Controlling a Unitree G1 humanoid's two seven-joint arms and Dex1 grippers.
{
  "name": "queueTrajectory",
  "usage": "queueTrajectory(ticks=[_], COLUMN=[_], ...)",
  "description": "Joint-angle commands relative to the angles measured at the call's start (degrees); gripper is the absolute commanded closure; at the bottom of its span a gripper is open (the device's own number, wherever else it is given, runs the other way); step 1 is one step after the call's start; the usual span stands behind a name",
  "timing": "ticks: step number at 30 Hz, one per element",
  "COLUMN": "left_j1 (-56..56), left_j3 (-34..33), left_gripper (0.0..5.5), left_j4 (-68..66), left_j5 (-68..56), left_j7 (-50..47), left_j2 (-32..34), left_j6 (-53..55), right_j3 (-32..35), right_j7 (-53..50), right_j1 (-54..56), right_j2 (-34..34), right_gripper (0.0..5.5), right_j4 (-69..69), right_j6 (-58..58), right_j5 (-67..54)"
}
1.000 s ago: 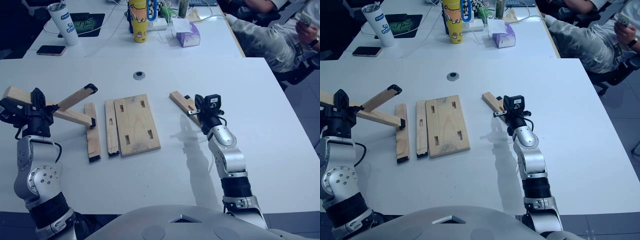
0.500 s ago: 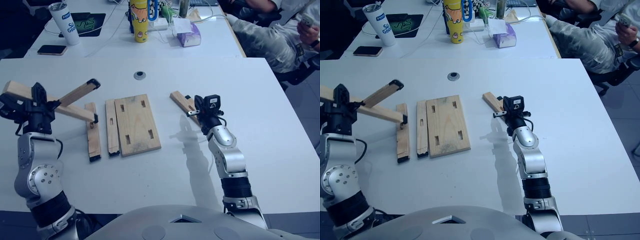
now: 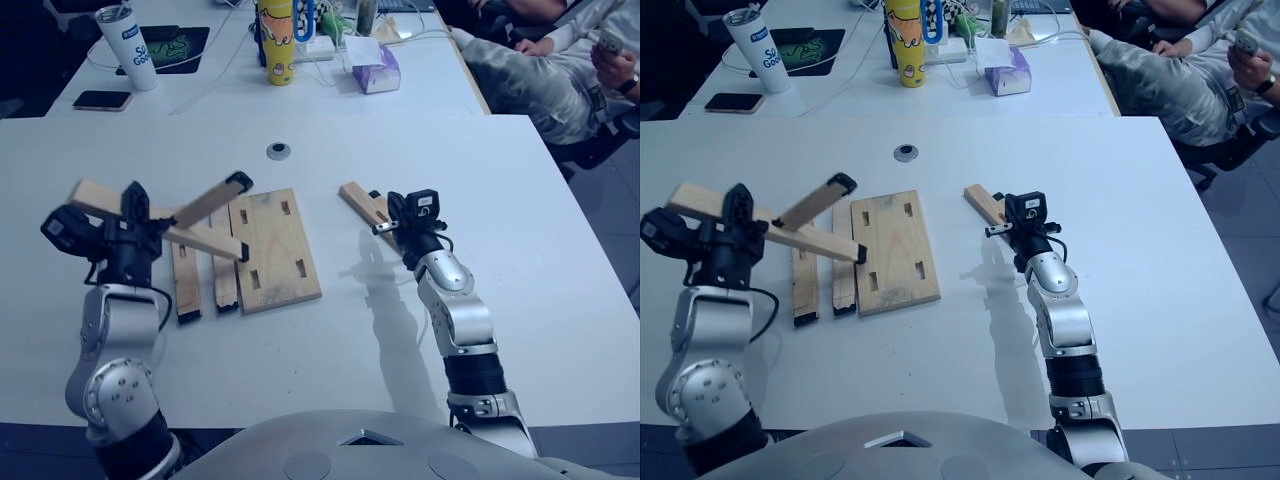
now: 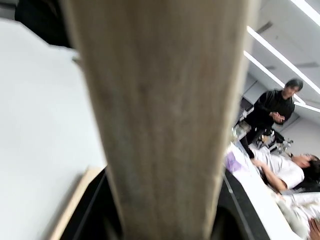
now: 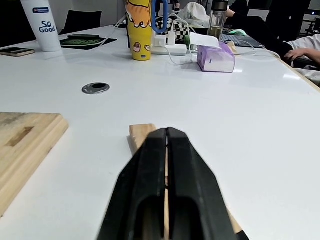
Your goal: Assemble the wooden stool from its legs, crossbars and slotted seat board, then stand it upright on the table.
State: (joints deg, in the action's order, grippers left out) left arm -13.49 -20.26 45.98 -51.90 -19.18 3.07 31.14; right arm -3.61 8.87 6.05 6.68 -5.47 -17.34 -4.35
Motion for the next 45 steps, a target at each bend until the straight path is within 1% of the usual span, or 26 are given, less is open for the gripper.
queueTrajectory(ticks=[1,4,9,13,19,22,24,27,32,40,45], left_j1=[-3.0,-6.3,-9.8,-11.2,-13.7,-14.8,-14.7,-13.4,-12.6,-13.8,-12.4], left_j3=[1.7,3.5,4.9,7.5,13.0,15.5,16.7,17.9,18.7,23.0,26.9], left_gripper=[4.48,4.48,4.48,4.48,4.48,4.48,4.48,4.48,4.48,4.48,4.48], left_j4=[3.5,4.9,4.4,3.3,1.3,-0.5,-2.1,-4.1,-7.4,-9.8,-10.8], left_j5=[-0.9,1.4,5.1,11.1,19.2,23.2,24.9,26.9,32.2,40.0,44.4], left_j7=[-2.5,-3.6,-2.6,-0.6,1.4,2.7,3.9,6.6,10.1,13.5,15.0], left_j2=[-1.1,-2.3,-3.5,-4.8,-9.7,-10.7,-10.3,-7.9,-5.0,-2.7,-1.1], left_j6=[0.3,-0.4,-3.2,-7.6,-14.9,-18.8,-20.5,-21.6,-23.3,-25.1,-22.3], right_j3=[-2.0,-1.7,-1.4,-1.0,-1.4,-1.6,-1.7,-1.7,-1.7,-1.5,-1.5], right_j7=[2.2,2.7,3.9,5.6,9.4,10.9,11.3,11.5,11.4,10.9,10.9], right_j1=[-0.5,-0.4,0.8,1.8,3.9,5.0,5.3,5.3,5.5,5.6,6.0], right_j2=[1.3,1.8,2.6,3.7,5.9,6.6,6.8,6.8,6.4,6.2,6.2], right_gripper=[5.5,5.5,5.5,5.5,5.5,5.5,5.5,5.5,5.5,5.5,5.5], right_j4=[-2.0,-2.1,-1.7,-1.1,-0.5,0.1,0.2,0.0,0.2,0.5,0.9], right_j6=[-0.4,-0.7,-1.2,-1.7,-3.2,-3.5,-3.7,-4.0,-4.0,-3.6,-3.4], right_j5=[1.0,1.0,0.7,0.2,-0.3,-0.5,-0.6,-0.6,-0.7,-0.5,-0.4])
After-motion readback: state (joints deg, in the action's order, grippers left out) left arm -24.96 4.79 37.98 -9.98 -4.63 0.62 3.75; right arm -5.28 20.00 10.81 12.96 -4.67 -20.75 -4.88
